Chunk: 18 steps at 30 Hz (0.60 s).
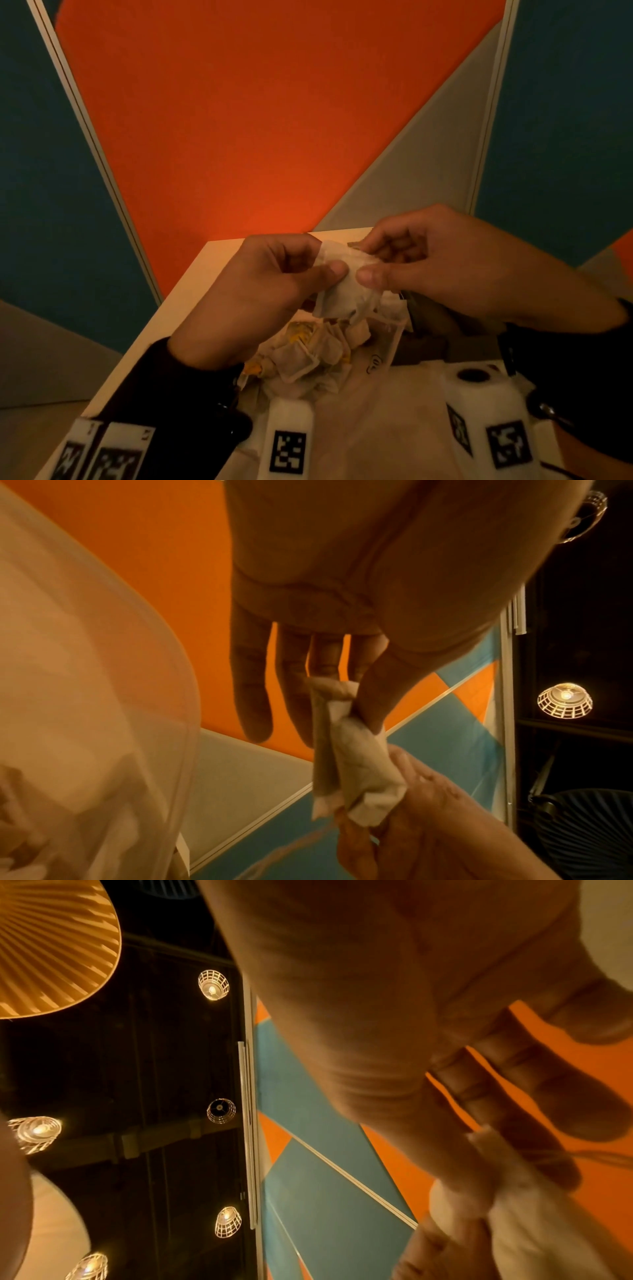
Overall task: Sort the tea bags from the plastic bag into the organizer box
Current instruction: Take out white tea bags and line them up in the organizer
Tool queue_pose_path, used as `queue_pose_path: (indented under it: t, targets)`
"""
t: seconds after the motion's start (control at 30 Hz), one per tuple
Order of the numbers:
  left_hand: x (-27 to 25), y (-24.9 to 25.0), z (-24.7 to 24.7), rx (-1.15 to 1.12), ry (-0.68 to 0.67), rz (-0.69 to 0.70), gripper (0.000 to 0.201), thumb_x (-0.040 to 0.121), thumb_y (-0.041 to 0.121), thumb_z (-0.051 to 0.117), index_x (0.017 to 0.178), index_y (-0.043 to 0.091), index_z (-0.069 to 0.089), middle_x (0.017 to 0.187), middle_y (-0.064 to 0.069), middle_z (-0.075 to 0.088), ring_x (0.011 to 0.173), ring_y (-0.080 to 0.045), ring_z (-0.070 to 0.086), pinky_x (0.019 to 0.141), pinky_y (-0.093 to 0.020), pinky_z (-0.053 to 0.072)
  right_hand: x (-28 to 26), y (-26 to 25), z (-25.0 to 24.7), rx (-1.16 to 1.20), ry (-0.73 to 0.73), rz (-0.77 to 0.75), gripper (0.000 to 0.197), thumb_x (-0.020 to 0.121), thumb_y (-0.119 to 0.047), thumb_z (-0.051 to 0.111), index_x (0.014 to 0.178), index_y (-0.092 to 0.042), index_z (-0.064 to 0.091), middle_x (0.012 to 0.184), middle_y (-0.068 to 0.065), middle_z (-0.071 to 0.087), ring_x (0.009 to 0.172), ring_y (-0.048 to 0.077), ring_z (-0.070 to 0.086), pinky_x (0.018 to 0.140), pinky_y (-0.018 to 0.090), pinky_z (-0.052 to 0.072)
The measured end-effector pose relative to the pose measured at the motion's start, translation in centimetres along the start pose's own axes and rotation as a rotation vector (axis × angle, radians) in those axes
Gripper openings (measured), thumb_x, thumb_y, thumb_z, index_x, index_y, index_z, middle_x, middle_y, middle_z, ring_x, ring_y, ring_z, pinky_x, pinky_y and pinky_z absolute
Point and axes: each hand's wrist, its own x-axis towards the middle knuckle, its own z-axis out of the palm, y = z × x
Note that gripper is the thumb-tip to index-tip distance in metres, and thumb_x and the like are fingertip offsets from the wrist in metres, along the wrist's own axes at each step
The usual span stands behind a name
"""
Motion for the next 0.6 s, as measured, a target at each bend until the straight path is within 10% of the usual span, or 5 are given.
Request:
queue_pose_path:
  t: [0.23, 0.6]
  targets:
    - [0.4, -0.6, 0.2, 0.125, -0.023, -0.137, 0.008, 0.087, 0.013, 0.066, 0.085, 0.008, 0.073, 0.083, -0.009, 0.075, 0.076, -0.024, 0.072, 0.073, -0.046, 0.058, 1.6, 3.5, -1.7, -0.018, 0.187, 0.083, 0.005, 0.082, -0.021, 0.075, 0.087, -0.023, 0.074, 0.078, -0.001, 0.073, 0.072, 0.014, 0.068, 0.068, 0.029, 0.055]
    - [1.1, -2.8, 0.4, 0.468, -0.227, -0.292, 0.02, 0.09, 0.032, 0.063, 0.083, 0.021, 0.077, 0.081, -0.001, 0.076, 0.086, -0.02, 0.071, 0.075, -0.042, 0.06, 4.7, 10.5, -1.4, 0.099, 0.273, 0.327, 0.005, 0.086, -0.018, 0.072, 0.091, -0.019, 0.072, 0.084, 0.003, 0.074, 0.086, 0.023, 0.068, 0.082, 0.038, 0.056]
